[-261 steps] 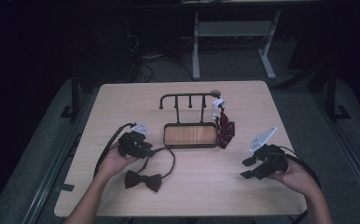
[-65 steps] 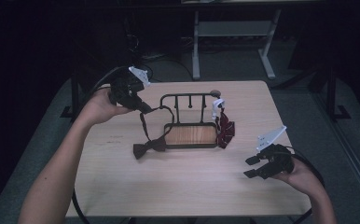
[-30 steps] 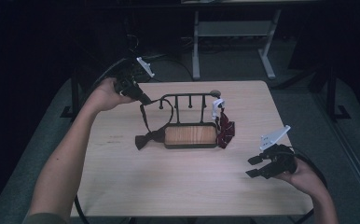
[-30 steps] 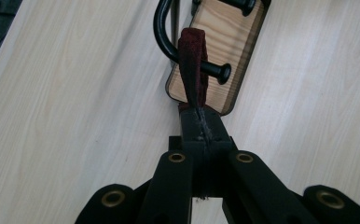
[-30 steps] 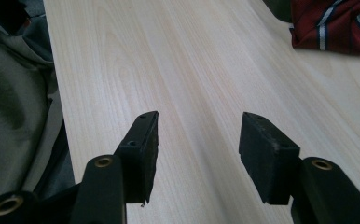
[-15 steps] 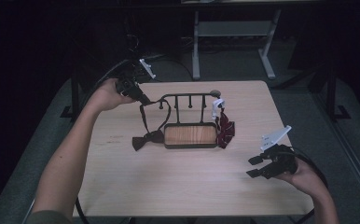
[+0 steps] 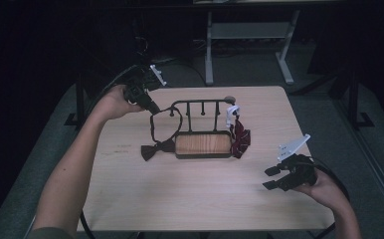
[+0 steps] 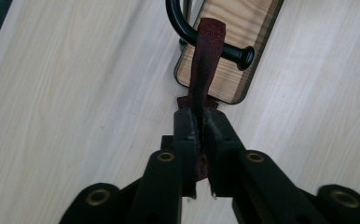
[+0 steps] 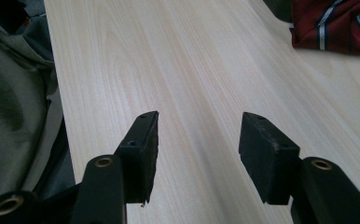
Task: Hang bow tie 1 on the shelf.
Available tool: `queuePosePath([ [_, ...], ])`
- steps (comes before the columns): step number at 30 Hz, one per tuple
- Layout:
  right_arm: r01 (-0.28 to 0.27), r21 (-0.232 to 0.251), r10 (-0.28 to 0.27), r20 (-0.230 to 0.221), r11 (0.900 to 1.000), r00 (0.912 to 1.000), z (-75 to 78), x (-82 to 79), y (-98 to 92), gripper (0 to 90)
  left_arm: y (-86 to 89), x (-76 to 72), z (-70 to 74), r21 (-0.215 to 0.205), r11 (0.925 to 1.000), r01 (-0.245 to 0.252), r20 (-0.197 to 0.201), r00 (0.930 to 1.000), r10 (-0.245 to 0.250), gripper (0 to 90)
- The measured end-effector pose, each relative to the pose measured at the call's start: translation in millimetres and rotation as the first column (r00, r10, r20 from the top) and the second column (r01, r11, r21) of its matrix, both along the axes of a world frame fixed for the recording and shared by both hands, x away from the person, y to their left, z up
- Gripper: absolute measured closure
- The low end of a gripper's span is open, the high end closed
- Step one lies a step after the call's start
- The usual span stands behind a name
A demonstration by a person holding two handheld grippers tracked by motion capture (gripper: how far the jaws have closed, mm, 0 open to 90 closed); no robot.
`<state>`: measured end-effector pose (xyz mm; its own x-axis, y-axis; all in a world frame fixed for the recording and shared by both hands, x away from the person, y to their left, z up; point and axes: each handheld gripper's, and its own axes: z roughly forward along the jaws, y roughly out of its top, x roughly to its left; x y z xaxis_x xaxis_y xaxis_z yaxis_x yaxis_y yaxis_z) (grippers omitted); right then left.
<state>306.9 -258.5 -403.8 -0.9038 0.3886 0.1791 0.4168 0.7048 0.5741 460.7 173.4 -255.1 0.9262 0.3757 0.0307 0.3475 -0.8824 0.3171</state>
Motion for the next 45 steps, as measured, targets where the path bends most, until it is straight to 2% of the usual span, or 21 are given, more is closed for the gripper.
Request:
queuePosePath([
  [2, -0.002, 0.003, 0.002, -0.002, 1.000, 1.0000, 0.4, -0.2, 0.8, 47.0, 0.4, -1.5, 1.4, -0.002, 1.0000, 0.001, 0.003, 1.0000, -0.001, 81.0],
  [3, -0.013, -0.001, 0.013, 0.013, 1.000, 0.9998, -0.1, 0.9, 0.5, 47.0, 0.6, -2.1, 2.0, -0.005, 1.0000, 0.000, 0.007, 1.0000, 0.000, 80.0],
  [5, -0.003, 0.003, 0.003, 0.002, 1.000, 1.0000, 0.1, 0.4, 1.8, 46.9, 1.5, -3.1, 3.4, -0.002, 1.0000, -0.006, 0.014, 0.9999, 0.006, 77.5],
  [16, 0.006, 0.004, -0.006, 0.001, 1.000, 1.0000, 0.0, -0.2, 0.9, 46.2, 6.9, -13.2, 6.1, -0.025, 0.9997, 0.001, 0.013, 0.9999, 0.000, 72.6],
  [17, 0.007, 0.003, -0.007, 0.003, 1.000, 1.0000, 0.0, -0.3, 0.8, 45.6, 8.5, -14.6, 5.0, -0.038, 0.9993, -0.002, 0.009, 1.0000, 0.002, 72.5],
  [19, 0.014, 0.007, -0.014, 0.001, 1.000, 0.9999, 0.6, -0.8, 0.7, 45.5, 11.3, -16.1, 2.5, -0.031, 0.9995, -0.002, 0.013, 0.9999, 0.003, 71.7],
  [28, 0.039, 0.014, -0.039, 0.014, 0.999, 0.9991, 2.2, -0.6, -0.9, 42.7, 22.0, -26.6, -4.4, -0.068, 0.9976, -0.013, 0.007, 0.9999, 0.013, 68.7],
  [45, 0.069, 0.009, -0.070, 0.032, 0.998, 0.9971, 4.6, -1.7, -4.4, 40.4, 36.0, -52.8, -14.6, -0.097, 0.9953, -0.006, 0.021, 0.9998, 0.008, 62.8],
])
